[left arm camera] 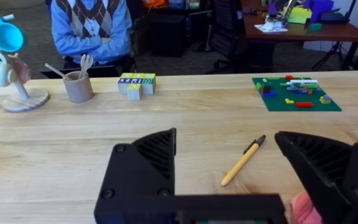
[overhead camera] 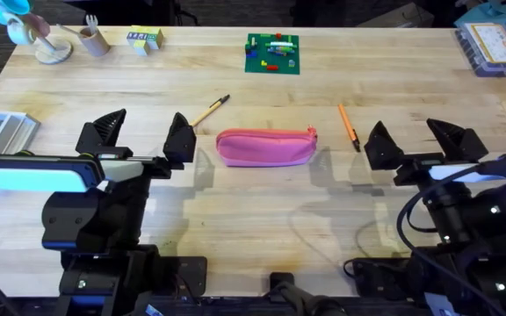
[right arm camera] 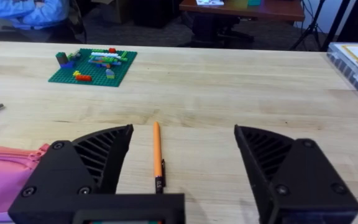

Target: Unzip the bag, pick up the pens from the table one at a time and place them inside, then zip the bag closed.

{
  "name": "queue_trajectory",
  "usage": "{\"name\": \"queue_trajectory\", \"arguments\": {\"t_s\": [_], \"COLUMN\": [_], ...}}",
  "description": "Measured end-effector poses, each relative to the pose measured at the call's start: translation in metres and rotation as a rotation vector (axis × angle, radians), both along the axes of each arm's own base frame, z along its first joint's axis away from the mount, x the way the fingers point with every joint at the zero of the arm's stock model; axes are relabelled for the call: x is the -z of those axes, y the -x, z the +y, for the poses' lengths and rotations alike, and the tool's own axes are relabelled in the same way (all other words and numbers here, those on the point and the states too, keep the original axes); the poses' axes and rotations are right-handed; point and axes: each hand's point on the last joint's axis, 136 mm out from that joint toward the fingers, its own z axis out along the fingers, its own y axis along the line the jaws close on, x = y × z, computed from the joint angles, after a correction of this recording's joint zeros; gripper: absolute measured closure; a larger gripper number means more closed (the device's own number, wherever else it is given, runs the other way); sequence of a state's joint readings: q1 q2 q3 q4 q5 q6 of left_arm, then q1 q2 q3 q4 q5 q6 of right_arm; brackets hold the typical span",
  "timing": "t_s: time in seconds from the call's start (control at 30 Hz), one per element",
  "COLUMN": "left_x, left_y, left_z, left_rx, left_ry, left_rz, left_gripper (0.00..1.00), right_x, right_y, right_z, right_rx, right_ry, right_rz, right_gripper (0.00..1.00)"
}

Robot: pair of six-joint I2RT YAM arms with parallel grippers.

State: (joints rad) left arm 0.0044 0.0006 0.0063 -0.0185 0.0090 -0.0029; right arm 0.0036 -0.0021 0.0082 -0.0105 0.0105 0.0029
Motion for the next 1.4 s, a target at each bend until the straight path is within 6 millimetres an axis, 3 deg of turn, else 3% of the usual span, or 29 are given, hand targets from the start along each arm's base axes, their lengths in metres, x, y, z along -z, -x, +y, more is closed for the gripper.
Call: {"name": "queue_trajectory", "arguments": {"t_s": [0.57,0.77,0.87,0.97,1.23,1.4], "left_x": [0.001,0.008,-0.01,-0.038,-0.093,-0.115], "left_y": [0.0,0.005,0.009,0.013,0.01,-0.003], "left_z": [0.001,0.003,0.004,0.005,0.002,-0.005], "left_rx": [-0.005,-0.017,-0.024,-0.027,-0.01,0.034], "left_ry": [-0.021,-0.03,-0.031,-0.032,-0.034,-0.03], "left_rz": [0.003,0.089,0.073,0.032,0.019,0.172], "left_gripper": [0.008,0.008,0.008,0.008,0.008,0.008], "right_x": [0.001,0.002,0.003,-0.008,-0.066,-0.096], "right_y": [0.0,0.004,0.01,0.016,0.022,0.021], "right_z": [-0.001,0.0,0.001,0.001,0.001,0.001], "right_rx": [0.002,-0.004,-0.008,-0.009,-0.012,-0.014], "right_ry": [0.015,0.024,0.026,0.026,0.026,0.026], "right_rz": [0.004,0.045,0.108,0.14,0.156,0.245], "right_gripper": [0.004,0.005,0.005,0.005,0.005,0.005]}}
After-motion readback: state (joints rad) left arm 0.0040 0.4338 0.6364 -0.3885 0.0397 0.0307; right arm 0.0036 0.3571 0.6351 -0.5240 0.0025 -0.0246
